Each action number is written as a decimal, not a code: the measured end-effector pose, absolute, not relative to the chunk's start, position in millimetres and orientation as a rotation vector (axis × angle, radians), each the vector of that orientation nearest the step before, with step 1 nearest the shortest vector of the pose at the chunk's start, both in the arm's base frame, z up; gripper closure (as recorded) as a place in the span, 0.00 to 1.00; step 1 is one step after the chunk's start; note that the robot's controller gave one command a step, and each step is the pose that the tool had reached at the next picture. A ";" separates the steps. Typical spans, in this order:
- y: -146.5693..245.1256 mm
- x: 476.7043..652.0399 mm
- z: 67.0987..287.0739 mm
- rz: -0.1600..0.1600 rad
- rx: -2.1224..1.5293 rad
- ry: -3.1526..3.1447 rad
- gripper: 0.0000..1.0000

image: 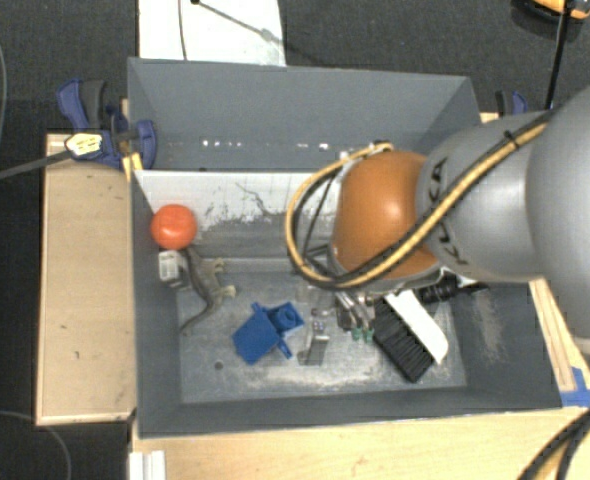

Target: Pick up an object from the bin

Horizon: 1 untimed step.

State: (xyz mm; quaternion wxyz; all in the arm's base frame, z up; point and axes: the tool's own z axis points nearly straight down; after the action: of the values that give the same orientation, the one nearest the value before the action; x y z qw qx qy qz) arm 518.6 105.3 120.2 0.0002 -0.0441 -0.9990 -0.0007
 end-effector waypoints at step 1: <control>71.9 494.9 156.1 -0.001 0.284 -3.127 0.00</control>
Offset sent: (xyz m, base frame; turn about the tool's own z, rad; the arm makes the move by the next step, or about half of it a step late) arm -0.0155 0.0639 0.0223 -0.0766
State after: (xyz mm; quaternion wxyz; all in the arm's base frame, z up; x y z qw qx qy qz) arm 494.9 71.9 156.1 0.0007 0.0904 -0.9959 -0.0004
